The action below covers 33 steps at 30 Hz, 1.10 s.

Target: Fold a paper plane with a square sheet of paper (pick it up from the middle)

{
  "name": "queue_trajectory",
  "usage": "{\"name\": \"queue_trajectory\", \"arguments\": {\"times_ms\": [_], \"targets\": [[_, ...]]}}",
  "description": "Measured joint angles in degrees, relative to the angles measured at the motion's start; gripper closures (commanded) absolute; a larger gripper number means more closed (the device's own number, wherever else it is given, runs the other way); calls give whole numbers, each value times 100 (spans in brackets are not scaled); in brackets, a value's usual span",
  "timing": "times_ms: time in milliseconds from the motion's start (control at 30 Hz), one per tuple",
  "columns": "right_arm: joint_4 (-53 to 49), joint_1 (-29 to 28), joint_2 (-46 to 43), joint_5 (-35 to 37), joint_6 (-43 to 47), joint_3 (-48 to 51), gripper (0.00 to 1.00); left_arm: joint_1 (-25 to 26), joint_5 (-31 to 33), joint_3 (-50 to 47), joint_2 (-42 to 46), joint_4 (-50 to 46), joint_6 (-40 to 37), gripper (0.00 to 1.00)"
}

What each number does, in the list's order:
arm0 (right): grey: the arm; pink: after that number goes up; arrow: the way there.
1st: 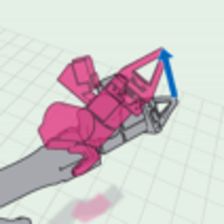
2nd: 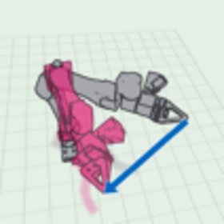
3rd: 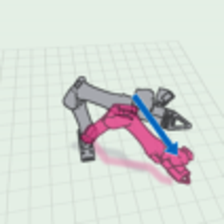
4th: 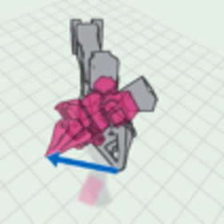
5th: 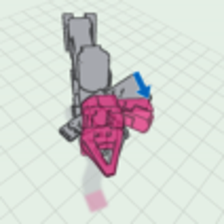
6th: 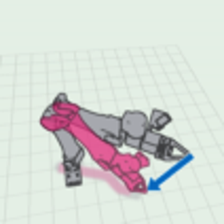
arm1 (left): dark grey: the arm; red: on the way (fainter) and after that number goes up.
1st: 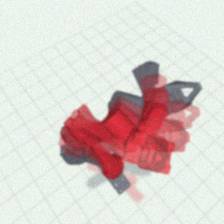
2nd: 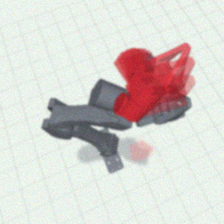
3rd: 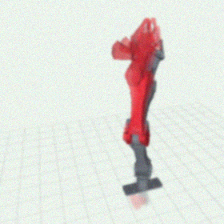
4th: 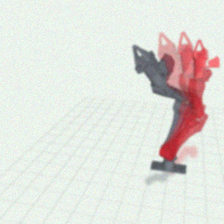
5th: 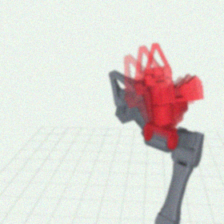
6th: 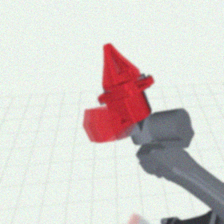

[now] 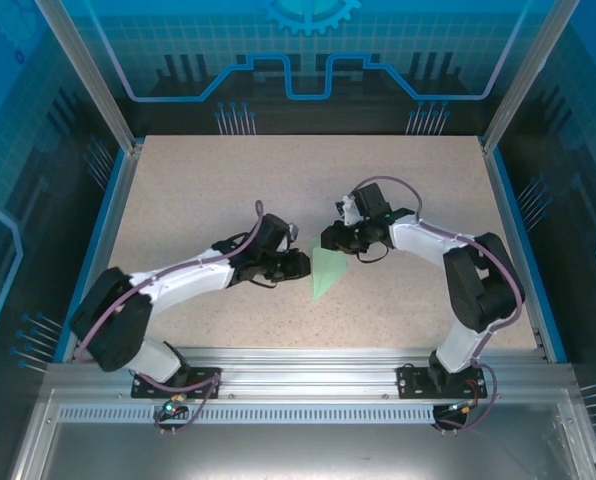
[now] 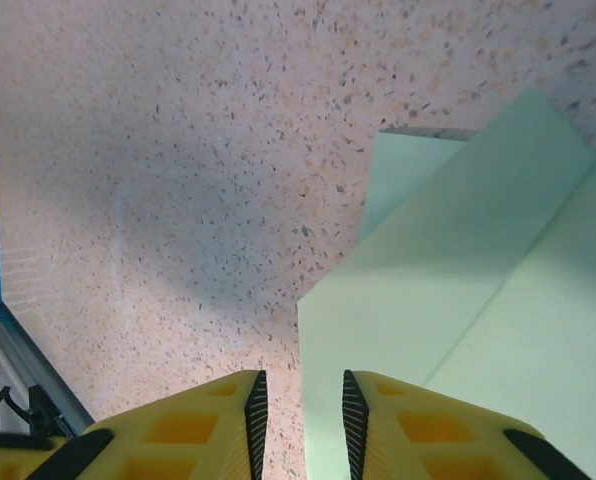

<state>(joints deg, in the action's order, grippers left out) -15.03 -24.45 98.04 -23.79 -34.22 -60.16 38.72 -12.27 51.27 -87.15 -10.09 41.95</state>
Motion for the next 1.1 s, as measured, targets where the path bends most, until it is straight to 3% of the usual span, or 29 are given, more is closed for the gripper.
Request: {"name": "queue_trajectory", "arguments": {"times_ms": [500, 1100], "targets": [[-144, 238, -426, 286, -229, 1132, 59, 0, -278, 1102, -1727, 122, -168, 82], [398, 238, -254, 162, -789, 1373, 56, 0, -83, 1132, -2179, -164, -323, 85]]}}
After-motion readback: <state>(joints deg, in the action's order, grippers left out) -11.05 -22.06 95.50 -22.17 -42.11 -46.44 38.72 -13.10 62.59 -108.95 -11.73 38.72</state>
